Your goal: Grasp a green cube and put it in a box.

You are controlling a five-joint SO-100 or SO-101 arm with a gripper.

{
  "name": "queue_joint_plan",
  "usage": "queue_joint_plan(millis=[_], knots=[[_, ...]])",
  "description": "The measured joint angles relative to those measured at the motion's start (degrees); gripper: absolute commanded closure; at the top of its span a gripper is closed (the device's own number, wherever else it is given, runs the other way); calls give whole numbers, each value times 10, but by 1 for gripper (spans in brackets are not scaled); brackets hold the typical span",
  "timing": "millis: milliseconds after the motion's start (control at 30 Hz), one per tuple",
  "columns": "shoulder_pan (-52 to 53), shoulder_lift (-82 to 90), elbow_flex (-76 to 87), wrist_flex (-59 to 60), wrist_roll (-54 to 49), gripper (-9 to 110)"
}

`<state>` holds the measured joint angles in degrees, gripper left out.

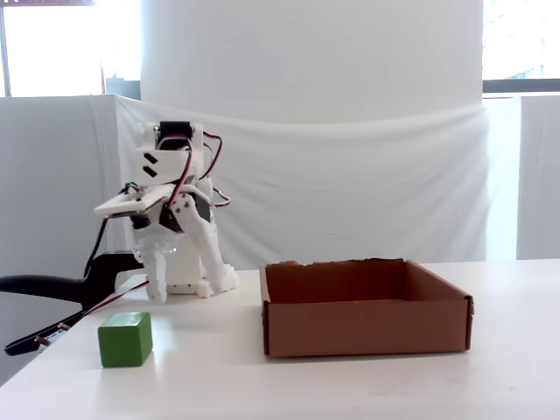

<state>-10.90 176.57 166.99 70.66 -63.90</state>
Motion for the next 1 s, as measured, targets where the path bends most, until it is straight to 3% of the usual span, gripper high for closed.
queue_joint_plan(millis=[167, 633, 1000], knots=[[25, -115, -117, 8, -33, 60], [129, -472, -417, 22, -226, 60], [144, -650, -523, -28, -245, 62]])
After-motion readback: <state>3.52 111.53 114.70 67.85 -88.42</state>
